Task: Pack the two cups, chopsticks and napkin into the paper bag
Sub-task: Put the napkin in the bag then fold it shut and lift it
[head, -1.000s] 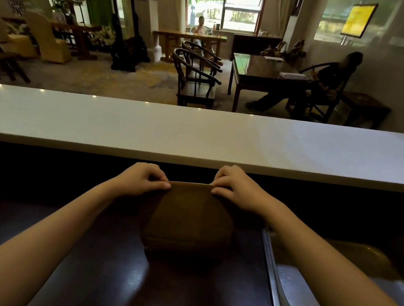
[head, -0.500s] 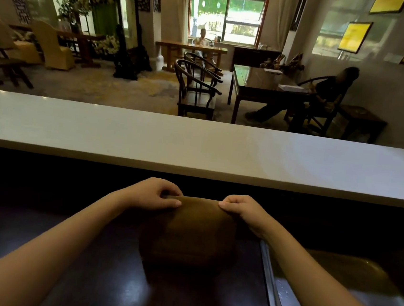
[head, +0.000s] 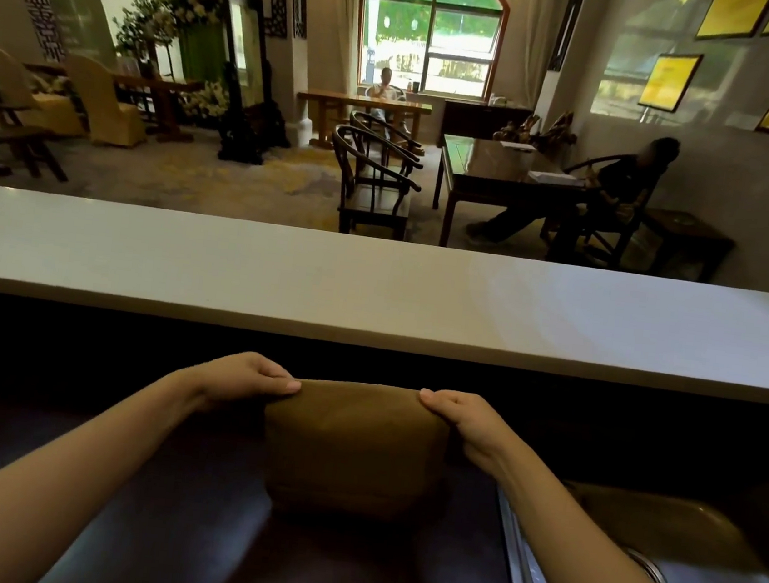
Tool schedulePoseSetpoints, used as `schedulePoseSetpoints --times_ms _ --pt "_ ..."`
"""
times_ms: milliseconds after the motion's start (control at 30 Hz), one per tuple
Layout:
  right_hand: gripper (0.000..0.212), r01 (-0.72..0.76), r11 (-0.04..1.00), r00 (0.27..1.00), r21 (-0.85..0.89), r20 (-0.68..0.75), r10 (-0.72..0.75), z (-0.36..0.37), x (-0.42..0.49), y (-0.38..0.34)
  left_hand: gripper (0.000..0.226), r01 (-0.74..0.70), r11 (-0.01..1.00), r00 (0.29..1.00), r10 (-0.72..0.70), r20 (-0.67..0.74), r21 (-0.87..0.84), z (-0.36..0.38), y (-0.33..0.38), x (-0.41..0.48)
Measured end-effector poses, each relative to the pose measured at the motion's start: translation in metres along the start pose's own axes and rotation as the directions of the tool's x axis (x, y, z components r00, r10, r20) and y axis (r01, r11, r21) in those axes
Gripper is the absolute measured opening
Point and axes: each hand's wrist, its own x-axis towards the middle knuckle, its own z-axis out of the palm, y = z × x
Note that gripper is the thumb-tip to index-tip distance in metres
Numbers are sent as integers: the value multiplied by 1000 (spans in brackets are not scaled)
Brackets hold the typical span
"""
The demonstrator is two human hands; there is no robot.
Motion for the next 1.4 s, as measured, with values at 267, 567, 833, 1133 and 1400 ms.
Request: schedulePoseSetpoints --times_ms 267,567,833,1133,1400 --pt "47 82 997 957 -1 -279 -79 5 -11 8 23 19 837 946 -193 -262 -547 38 -9 2" --pt "44 292 952 848 93 -486 -212 9 -27 -59 21 -220 758 897 -90 -433 -613 34 49 -3" --pt "26 445 894 760 -56 -504 -411 -11 -59 -156 30 -346 804 852 53 -521 -484 10 140 -32" --pt "22 481 877 731 21 -561 -388 -54 -25 -263 33 -437 812 795 149 -588 -386 -40 247 -11" --pt "46 383 922 763 61 -583 -278 -77 37 -281 30 -441 826 761 137 -634 -352 -61 260 52"
